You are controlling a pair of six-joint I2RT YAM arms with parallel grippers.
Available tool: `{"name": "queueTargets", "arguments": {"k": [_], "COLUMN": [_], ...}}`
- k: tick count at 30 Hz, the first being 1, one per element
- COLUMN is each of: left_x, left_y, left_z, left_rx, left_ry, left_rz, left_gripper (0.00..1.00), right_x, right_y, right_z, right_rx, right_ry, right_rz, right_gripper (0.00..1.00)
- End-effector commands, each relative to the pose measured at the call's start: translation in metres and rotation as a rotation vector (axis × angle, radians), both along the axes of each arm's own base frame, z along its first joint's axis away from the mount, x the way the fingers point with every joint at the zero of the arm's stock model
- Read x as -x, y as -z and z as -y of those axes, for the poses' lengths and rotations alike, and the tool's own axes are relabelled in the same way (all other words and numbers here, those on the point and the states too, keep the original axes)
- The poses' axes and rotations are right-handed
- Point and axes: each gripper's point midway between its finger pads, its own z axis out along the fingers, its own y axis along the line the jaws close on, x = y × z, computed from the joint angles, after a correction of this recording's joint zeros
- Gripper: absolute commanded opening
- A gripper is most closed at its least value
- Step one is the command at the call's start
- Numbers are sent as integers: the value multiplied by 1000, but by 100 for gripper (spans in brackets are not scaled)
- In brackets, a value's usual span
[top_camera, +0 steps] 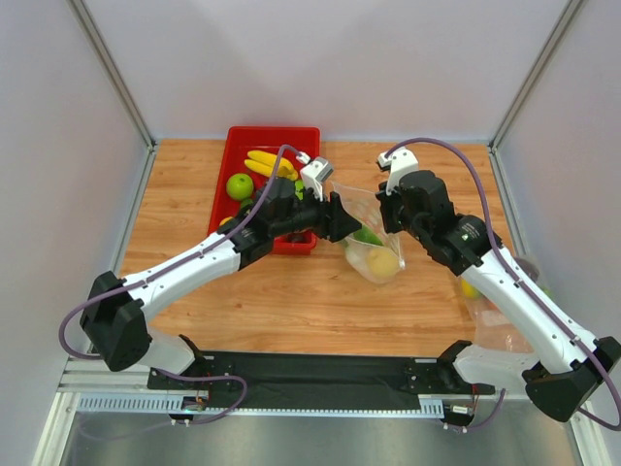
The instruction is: Open the zip-top bag and remove the fake food
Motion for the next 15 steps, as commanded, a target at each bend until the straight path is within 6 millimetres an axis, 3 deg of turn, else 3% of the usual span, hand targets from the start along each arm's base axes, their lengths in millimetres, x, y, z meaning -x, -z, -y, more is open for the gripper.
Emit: {"name": "queueTargets", "arguments": {"k": [1, 3, 7, 10, 15], "left_x": [-10, -12, -8, -6, -3], "left_y": [-16, -9, -5, -2, 15], "left_z": [2, 1, -1, -2, -5], "left_rx": [25, 8, -3, -16, -75], "left_ry": [-50, -62, -52, -45, -23], "left_rz": [21, 4, 4, 8, -6], "left_gripper": [65, 63, 19, 11, 11], "right_x": [-2, -2, -6, -12, -20], "right_y": [-17, -17, -13, -9, -3], "right_z": [-2, -3, 2, 13, 39], "right_rx": [-33, -35, -14, 24, 110], "right_ry": [-7, -8, 21, 89, 239], "right_rz": [46, 45, 45, 50, 59], "right_gripper": [0, 0, 0, 0, 0]}}
